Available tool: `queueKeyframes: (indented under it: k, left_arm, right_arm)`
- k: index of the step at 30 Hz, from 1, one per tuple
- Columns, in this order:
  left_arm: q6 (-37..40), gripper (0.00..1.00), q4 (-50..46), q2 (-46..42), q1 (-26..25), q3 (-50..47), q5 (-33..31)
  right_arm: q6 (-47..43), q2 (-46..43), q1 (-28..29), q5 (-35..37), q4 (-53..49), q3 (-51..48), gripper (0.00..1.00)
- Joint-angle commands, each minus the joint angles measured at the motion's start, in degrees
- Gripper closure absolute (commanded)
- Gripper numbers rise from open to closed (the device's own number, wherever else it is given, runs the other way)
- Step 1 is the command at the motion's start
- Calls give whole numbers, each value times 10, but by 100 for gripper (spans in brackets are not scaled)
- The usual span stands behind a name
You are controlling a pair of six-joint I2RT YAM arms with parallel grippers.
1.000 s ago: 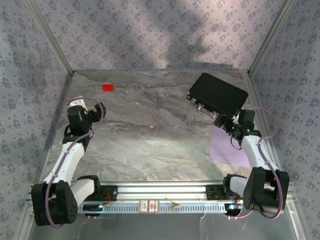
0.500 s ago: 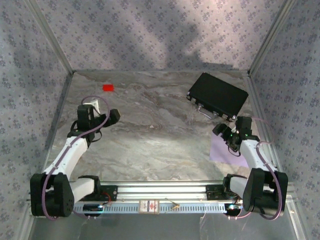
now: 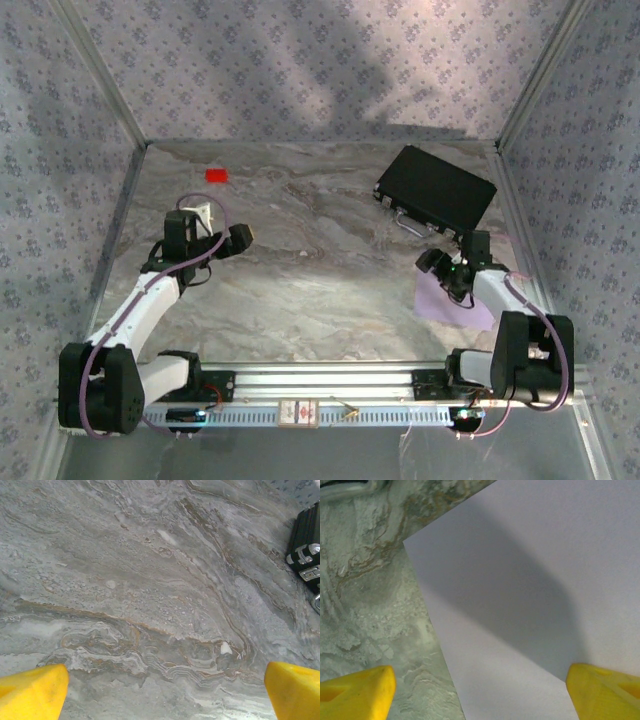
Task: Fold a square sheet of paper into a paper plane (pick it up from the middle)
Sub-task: Move the square sheet of paper to the center of the table.
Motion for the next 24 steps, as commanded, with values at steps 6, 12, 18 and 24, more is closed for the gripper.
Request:
queueKeyframes:
  k: [6,12,18,24]
  left_arm:
    - [-5,0,-14,-4,-4,19,41]
    - [-9,0,-19,-2,-9,20,52]
    - [-14,0,-22,-2,-17,18,61]
    - [-10,0,-47,14,-38,31,83]
  right_arm:
    - [111,26,114,33,8,4,10]
    - [260,53,258,109,50,14,10]
    - [352,122,351,136,113,56,11]
    - [323,156,368,120,87,134,11]
